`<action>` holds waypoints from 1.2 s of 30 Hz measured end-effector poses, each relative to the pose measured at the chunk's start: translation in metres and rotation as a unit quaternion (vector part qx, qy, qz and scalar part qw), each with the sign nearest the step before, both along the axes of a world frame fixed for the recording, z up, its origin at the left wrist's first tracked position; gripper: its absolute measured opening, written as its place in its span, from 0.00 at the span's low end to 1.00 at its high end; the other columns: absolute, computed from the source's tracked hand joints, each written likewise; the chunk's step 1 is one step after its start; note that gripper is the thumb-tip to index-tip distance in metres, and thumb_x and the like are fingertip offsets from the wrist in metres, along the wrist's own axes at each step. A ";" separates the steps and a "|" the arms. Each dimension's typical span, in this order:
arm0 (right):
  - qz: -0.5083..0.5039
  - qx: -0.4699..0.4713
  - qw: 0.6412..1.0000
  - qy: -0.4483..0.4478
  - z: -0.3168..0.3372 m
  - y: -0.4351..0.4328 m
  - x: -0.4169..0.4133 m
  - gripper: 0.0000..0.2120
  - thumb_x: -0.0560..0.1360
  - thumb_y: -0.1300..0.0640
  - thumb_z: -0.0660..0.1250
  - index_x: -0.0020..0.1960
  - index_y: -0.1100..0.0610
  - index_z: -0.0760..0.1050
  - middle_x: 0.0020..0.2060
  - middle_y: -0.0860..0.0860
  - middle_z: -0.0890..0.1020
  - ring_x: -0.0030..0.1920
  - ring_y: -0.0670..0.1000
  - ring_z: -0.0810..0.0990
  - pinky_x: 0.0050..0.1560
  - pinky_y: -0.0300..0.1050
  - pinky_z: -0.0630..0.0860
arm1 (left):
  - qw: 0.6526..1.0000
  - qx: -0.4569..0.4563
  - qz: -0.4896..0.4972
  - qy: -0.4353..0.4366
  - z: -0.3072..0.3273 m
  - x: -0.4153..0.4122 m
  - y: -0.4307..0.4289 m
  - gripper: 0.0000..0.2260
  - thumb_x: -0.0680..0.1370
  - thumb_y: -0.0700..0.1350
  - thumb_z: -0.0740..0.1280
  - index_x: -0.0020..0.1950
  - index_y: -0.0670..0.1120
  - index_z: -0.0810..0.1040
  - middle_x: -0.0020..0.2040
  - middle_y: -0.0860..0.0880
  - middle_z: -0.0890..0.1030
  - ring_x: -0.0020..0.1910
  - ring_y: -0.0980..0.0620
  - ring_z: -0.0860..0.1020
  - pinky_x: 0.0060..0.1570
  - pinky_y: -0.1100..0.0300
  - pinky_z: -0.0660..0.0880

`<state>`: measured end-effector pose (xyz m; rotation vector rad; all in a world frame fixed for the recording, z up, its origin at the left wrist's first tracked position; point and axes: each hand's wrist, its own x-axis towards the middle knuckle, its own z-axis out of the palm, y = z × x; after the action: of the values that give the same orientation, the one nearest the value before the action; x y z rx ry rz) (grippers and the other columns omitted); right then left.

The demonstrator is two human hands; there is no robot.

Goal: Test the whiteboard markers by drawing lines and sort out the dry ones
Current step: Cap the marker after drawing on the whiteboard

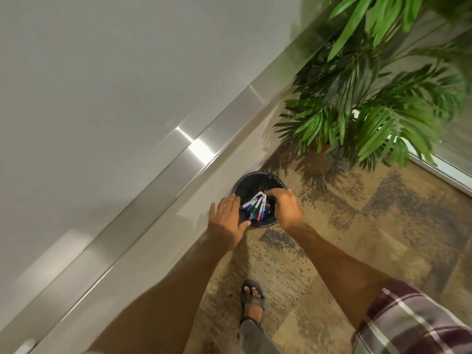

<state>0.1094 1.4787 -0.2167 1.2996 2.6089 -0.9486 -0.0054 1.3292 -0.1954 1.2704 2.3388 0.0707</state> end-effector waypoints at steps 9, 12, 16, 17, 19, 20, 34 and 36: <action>0.038 0.065 0.996 0.042 0.072 -0.048 0.012 0.18 0.68 0.69 0.63 0.55 0.57 0.79 0.49 0.55 0.83 0.50 0.58 0.79 0.58 0.51 0.73 | 1.000 -0.020 0.004 -0.005 0.063 0.019 -0.037 0.31 0.82 0.58 0.55 0.80 0.46 0.49 0.80 0.47 0.52 0.79 0.48 0.48 0.76 0.46 0.44; 0.054 0.103 0.993 0.036 0.097 -0.071 0.020 0.18 0.70 0.67 0.64 0.59 0.58 0.78 0.55 0.55 0.82 0.56 0.57 0.78 0.63 0.51 0.69 | 1.000 -0.021 0.009 -0.002 0.085 0.026 -0.056 0.31 0.82 0.59 0.55 0.80 0.47 0.49 0.80 0.48 0.51 0.79 0.48 0.48 0.76 0.45 0.44; 0.083 0.139 0.986 0.023 0.131 -0.110 0.030 0.18 0.76 0.60 0.62 0.66 0.57 0.72 0.62 0.53 0.77 0.63 0.54 0.73 0.70 0.50 0.61 | 1.000 -0.008 0.005 0.012 0.121 0.035 -0.088 0.31 0.82 0.59 0.54 0.80 0.48 0.48 0.81 0.48 0.50 0.79 0.47 0.47 0.76 0.45 0.43; 0.090 0.147 0.985 0.025 0.140 -0.122 0.034 0.18 0.77 0.58 0.61 0.67 0.57 0.71 0.63 0.53 0.76 0.64 0.54 0.72 0.71 0.50 0.60 | 1.000 -0.005 0.004 0.017 0.132 0.038 -0.097 0.31 0.82 0.59 0.54 0.80 0.48 0.48 0.81 0.48 0.49 0.79 0.47 0.47 0.76 0.45 0.43; 0.100 0.157 0.982 0.032 0.160 -0.147 0.041 0.19 0.79 0.55 0.60 0.69 0.56 0.69 0.65 0.52 0.74 0.66 0.53 0.70 0.73 0.50 0.56 | 1.000 0.000 0.000 0.030 0.155 0.045 -0.117 0.31 0.82 0.59 0.53 0.80 0.48 0.47 0.81 0.48 0.48 0.79 0.47 0.46 0.76 0.45 0.42; 0.102 0.165 0.980 0.037 0.170 -0.159 0.044 0.19 0.79 0.53 0.60 0.69 0.55 0.69 0.66 0.52 0.74 0.67 0.53 0.69 0.73 0.51 0.55 | 0.999 0.002 -0.003 0.036 0.166 0.048 -0.127 0.31 0.82 0.59 0.53 0.80 0.48 0.46 0.81 0.48 0.48 0.79 0.47 0.46 0.76 0.45 0.42; 0.157 0.250 0.952 0.083 0.263 -0.285 0.083 0.29 0.78 0.37 0.50 0.72 0.53 0.63 0.70 0.51 0.68 0.72 0.53 0.62 0.73 0.54 0.53 | 0.984 0.064 -0.022 0.163 0.248 0.088 -0.257 0.32 0.82 0.63 0.51 0.80 0.50 0.46 0.81 0.48 0.46 0.79 0.46 0.45 0.74 0.43 0.40; 0.178 0.235 0.953 0.074 0.266 -0.298 0.081 0.30 0.79 0.36 0.48 0.74 0.51 0.59 0.73 0.51 0.63 0.74 0.52 0.57 0.74 0.53 0.49 | 0.985 0.058 0.003 0.165 0.248 0.089 -0.276 0.32 0.81 0.63 0.51 0.80 0.50 0.46 0.81 0.48 0.46 0.79 0.46 0.45 0.74 0.42 0.39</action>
<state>0.1907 1.1808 0.0492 0.7835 3.1640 -0.3939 0.0832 1.0530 0.0526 1.4238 2.6524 -0.0021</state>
